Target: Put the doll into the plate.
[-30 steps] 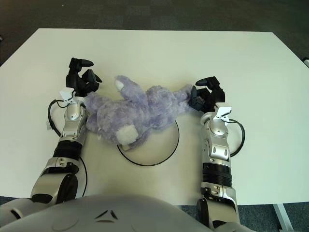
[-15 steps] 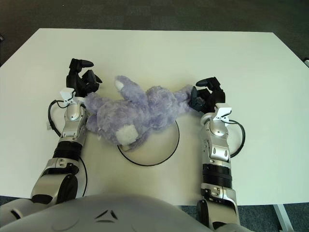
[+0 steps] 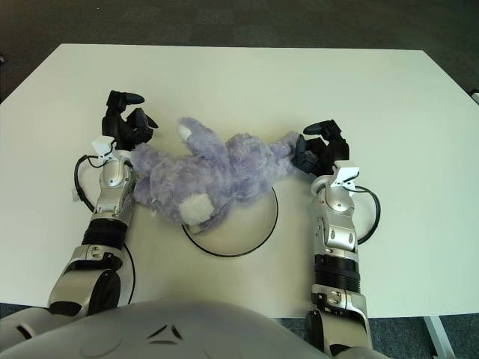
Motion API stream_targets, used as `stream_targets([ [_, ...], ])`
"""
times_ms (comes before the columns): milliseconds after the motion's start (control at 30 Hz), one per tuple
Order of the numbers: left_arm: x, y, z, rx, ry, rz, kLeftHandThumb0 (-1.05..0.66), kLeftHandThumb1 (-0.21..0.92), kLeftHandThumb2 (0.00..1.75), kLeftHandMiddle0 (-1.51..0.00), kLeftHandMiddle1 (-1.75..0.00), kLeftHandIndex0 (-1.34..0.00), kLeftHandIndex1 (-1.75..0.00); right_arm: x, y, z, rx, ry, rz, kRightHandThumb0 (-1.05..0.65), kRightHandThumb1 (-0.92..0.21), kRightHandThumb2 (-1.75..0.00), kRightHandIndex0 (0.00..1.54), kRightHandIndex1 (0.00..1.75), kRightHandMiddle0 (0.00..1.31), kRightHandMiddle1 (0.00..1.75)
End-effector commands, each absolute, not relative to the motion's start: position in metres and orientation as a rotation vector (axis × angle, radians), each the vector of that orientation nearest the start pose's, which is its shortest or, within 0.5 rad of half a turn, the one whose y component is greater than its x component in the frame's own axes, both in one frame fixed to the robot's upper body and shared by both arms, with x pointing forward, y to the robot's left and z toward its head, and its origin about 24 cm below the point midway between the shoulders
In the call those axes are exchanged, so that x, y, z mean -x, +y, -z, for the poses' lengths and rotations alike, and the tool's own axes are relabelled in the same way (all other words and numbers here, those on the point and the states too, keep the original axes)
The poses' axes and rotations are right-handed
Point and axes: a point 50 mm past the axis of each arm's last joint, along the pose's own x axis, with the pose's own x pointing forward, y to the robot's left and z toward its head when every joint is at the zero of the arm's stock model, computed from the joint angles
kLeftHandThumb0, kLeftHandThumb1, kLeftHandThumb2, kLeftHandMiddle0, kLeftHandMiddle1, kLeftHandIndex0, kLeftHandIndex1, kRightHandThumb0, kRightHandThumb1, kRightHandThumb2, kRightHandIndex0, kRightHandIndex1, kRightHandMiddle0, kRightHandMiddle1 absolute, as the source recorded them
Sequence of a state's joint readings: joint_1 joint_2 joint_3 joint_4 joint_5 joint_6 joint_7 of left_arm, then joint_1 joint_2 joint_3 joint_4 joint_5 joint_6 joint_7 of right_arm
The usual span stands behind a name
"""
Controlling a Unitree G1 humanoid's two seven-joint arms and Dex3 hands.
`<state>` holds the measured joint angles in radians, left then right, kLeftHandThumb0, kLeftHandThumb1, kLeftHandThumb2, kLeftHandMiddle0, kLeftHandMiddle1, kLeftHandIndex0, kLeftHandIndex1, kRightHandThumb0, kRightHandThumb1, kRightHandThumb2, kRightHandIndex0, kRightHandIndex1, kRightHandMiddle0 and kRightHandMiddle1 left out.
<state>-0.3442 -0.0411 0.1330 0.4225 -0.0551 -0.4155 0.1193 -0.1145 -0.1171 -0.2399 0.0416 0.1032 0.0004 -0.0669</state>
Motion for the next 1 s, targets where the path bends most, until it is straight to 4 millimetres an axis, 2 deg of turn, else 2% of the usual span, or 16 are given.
stream_targets([
  [0, -0.2981, 0.1548, -0.0457, 0.141, -0.197, -0.166, -0.39, 0.64, 0.91, -0.79, -1.75, -0.37, -1.75, -0.2638, -0.2268, -0.0573, -0.018, -0.034, 0.28, -0.01, -0.38, -1.18, 0.64, 1.58, 0.39, 1.69],
  [267, -0.299, 0.156, -0.0442, 0.144, -0.139, -0.127, -0.39, 0.63, 0.91, -0.76, -1.75, -0.37, -1.75, -0.2641, -0.2257, -0.0559, -0.028, -0.016, 0.286, -0.01, -0.37, -1.19, 0.65, 1.58, 0.4, 1.68],
  [533, -0.3007, 0.1574, -0.0415, 0.14, -0.086, -0.091, -0.4, 0.6, 0.95, -0.78, -1.73, -0.39, -1.75, -0.264, -0.2249, -0.0543, -0.028, 0.005, 0.289, -0.01, -0.37, -1.19, 0.65, 1.59, 0.4, 1.68],
  [967, -0.3006, 0.1587, -0.0409, 0.131, -0.08, -0.072, -0.4, 0.6, 0.96, -0.75, -1.74, -0.4, -1.75, -0.2632, -0.2254, -0.0535, -0.04, 0.017, 0.293, -0.01, -0.38, -1.19, 0.63, 1.59, 0.39, 1.69],
])
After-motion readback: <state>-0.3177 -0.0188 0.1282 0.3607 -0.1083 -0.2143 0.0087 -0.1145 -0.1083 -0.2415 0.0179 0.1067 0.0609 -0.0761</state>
